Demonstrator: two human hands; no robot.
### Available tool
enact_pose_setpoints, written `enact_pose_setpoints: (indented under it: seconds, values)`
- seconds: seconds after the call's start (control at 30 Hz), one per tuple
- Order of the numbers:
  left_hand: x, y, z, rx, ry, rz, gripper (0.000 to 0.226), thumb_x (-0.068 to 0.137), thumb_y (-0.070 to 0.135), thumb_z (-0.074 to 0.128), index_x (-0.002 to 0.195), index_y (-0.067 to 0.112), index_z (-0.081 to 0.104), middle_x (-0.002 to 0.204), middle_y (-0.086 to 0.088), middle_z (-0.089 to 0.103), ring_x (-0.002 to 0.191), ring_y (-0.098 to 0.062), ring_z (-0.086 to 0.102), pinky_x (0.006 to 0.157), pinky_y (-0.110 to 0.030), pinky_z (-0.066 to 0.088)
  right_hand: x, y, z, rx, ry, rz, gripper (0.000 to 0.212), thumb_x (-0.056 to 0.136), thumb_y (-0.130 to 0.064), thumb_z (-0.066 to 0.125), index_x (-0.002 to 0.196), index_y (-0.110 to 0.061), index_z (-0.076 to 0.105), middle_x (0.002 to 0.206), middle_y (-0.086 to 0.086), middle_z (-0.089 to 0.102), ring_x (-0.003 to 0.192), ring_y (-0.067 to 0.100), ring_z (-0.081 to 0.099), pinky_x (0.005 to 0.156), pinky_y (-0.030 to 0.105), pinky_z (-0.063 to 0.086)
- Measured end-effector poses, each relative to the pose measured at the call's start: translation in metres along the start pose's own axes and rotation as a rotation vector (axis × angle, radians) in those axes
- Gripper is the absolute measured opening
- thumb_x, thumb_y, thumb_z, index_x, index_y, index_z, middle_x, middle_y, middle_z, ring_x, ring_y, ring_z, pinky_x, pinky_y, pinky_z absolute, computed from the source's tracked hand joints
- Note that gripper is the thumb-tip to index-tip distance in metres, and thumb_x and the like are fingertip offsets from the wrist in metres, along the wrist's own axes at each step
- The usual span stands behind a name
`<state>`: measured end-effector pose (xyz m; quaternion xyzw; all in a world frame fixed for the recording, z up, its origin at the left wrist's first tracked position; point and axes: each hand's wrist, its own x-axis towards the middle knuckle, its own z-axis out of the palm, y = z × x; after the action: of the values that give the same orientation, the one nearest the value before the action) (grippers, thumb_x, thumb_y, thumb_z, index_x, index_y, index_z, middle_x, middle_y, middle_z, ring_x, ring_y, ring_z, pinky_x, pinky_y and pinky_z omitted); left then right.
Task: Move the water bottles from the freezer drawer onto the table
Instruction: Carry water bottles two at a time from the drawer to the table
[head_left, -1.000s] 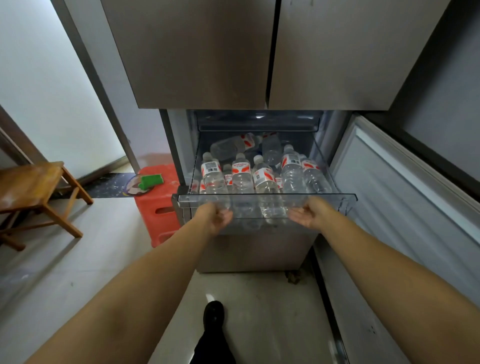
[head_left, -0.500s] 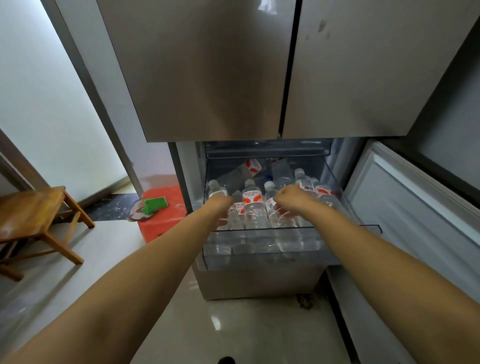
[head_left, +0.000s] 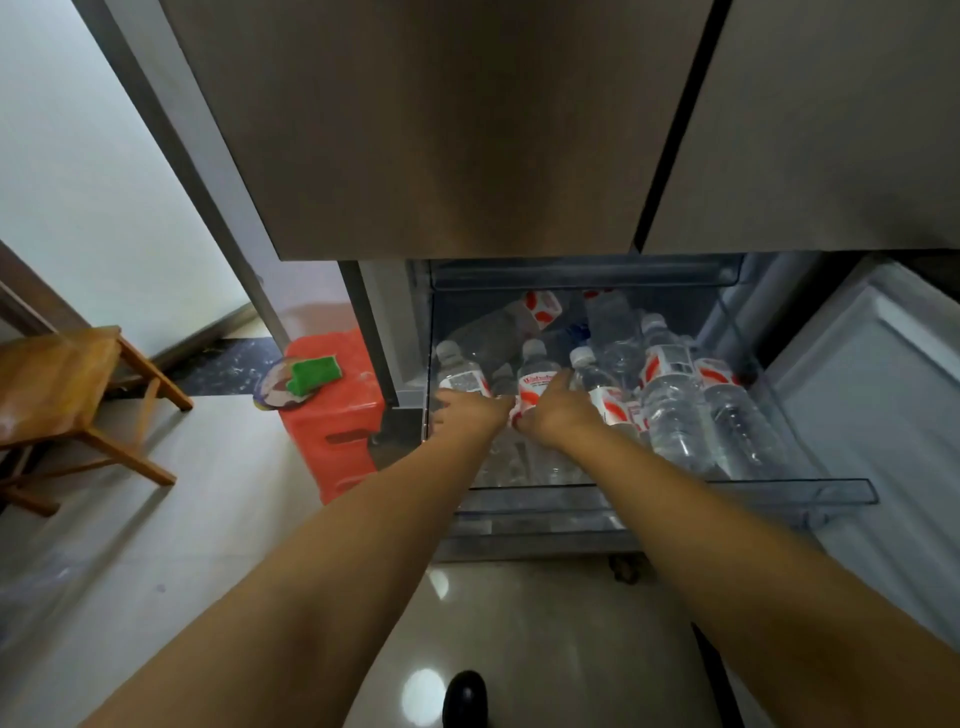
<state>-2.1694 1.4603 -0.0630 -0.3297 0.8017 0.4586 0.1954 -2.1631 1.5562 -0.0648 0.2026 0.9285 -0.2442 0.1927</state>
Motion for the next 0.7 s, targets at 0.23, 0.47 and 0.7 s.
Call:
enact_pose_setpoints:
  seconds: [0.23,0.47,0.7]
  values:
    - [0.007,-0.001,0.004,-0.009,0.049,0.011,0.097,0.081,0.03,0.072,0.149,0.01,0.007,0.148,-0.023,0.028,0.137,-0.04,0.031,0.112,-0.05,0.033,0.002,0.003,0.004,0.121,0.005,0.018,0.102,0.086,-0.036,0.067,0.154,-0.017,-0.007,0.153,0.02,0.024,0.134,0.038,0.04,0.107,0.044,0.04]
    - [0.0,0.005,-0.037,-0.536,-0.332,0.001,0.061,0.079,0.024,0.075,0.128,0.006,0.043,0.117,-0.018,0.062,0.102,-0.036,0.064,0.093,-0.054,0.05,-0.009,0.012,-0.057,0.446,-0.103,0.007,0.071,0.087,-0.036,0.063,0.145,-0.01,0.032,0.138,0.014,0.046,0.125,0.032,0.049,0.098,0.038,0.043]
    - [-0.065,0.014,-0.066,-0.577,-0.608,0.083,0.04,0.088,0.032,0.063,0.119,0.008,0.058,0.097,-0.016,0.07,0.089,-0.03,0.066,0.072,-0.045,0.052,-0.044,0.041,-0.081,0.985,-0.197,-0.011,0.07,0.069,-0.032,0.079,0.129,-0.01,0.05,0.112,0.015,0.068,0.096,0.032,0.069,0.088,0.049,0.056]
